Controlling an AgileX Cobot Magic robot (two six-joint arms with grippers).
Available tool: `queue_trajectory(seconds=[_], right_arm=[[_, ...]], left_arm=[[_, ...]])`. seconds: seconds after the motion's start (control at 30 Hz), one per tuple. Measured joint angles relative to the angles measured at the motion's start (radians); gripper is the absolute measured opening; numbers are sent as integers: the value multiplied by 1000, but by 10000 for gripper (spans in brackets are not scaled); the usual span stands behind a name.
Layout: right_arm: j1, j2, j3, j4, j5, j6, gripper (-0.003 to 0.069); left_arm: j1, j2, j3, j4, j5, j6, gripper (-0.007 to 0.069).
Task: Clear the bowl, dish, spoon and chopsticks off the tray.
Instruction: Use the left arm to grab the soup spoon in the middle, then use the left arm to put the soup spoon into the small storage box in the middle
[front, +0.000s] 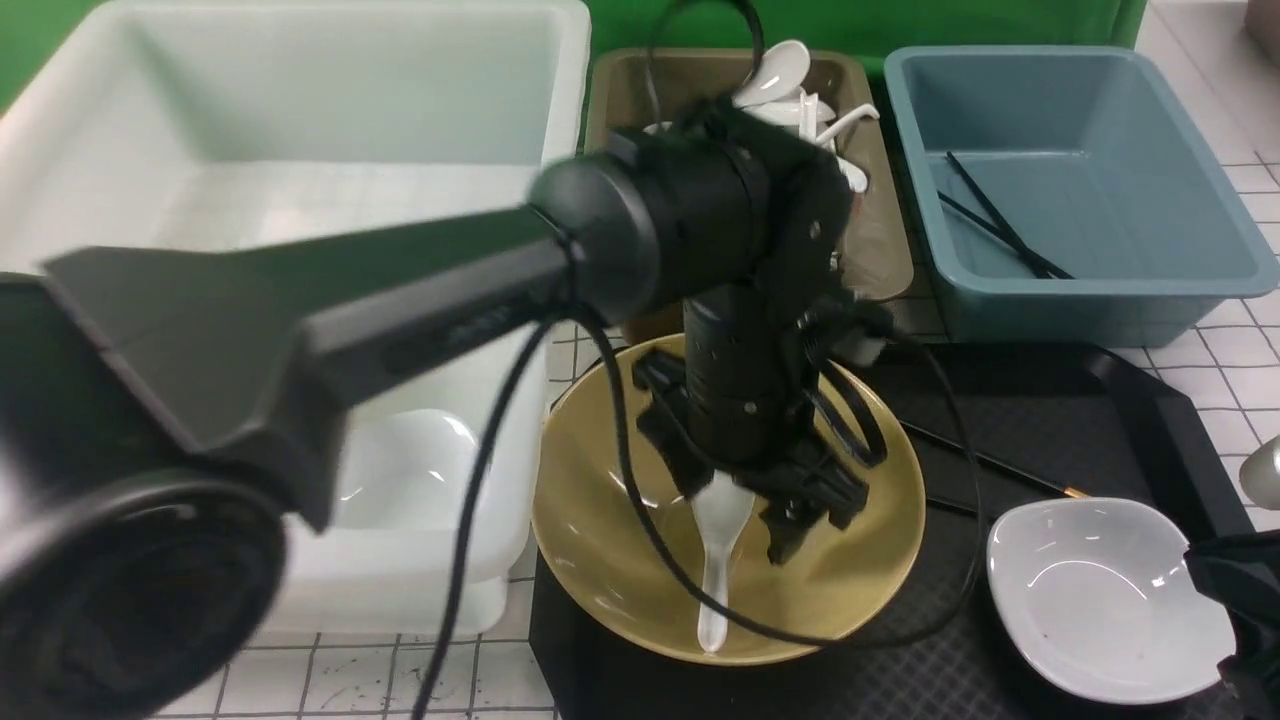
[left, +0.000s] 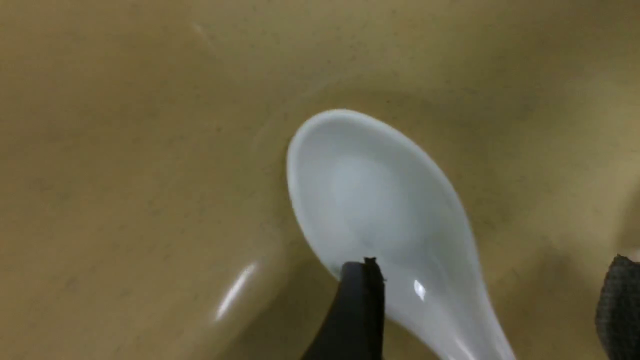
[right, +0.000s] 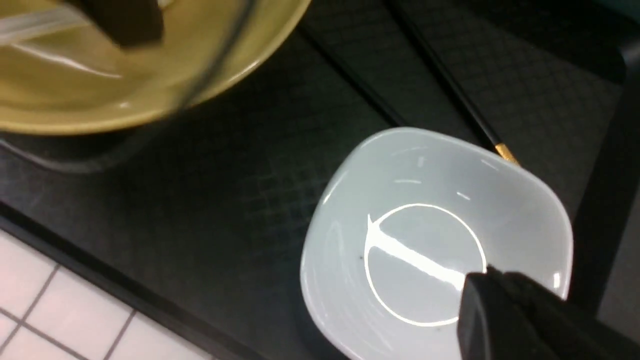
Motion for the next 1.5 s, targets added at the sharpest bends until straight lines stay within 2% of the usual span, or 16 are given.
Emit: queue_trajectory(seconds=[0.13, 0.33, 0.47, 0.63, 0.7, 0.87, 1.0, 1.03, 1.07, 1.1, 1.17, 1.2, 1.23, 1.3, 1.4, 1.5], right_arm=[[0, 0, 1, 16, -5, 0, 36], [0, 0, 1, 17, -14, 0, 36], [0, 0, 1, 19, -18, 0, 38], [0, 0, 1, 26, -23, 0, 41], [0, 0, 1, 37, -35, 0, 42], [0, 0, 1, 49, -41, 0, 46], [0, 0, 1, 63, -45, 0, 47], [0, 0, 1, 64, -45, 0, 47], [0, 0, 1, 64, -45, 0, 47], [0, 0, 1, 66, -45, 0, 47], [0, 0, 1, 66, -45, 0, 47], [0, 0, 1, 66, -45, 0, 47], [0, 0, 1, 66, -45, 0, 47], [0, 0, 1, 66, -45, -1, 47], [0, 0, 1, 67, -45, -4, 47], [0, 0, 1, 69, -47, -4, 47]], left_arm=[[0, 44, -1, 22, -1, -28, 409], [0, 51, -14, 55, 9, -34, 97], [0, 47, -72, 44, 8, -15, 83], [7, 12, -293, 48, -4, 49, 83], [23, 11, -377, 66, -83, 71, 83], [111, 79, -452, 135, -463, 102, 83], [175, 195, -452, 154, -629, 142, 134], [190, 233, -449, 161, -653, 148, 210], [190, 233, -449, 162, -654, 148, 222], [197, 257, -448, 177, -649, 149, 319], [199, 257, -449, 197, -608, 150, 414], [196, 245, -463, 207, -529, 148, 481], [192, 231, -473, 211, -484, 145, 503], [176, 188, -519, 215, -285, 128, 549], [147, 98, -540, 207, -57, 112, 559], [124, 10, -445, 156, 4, 62, 559]])
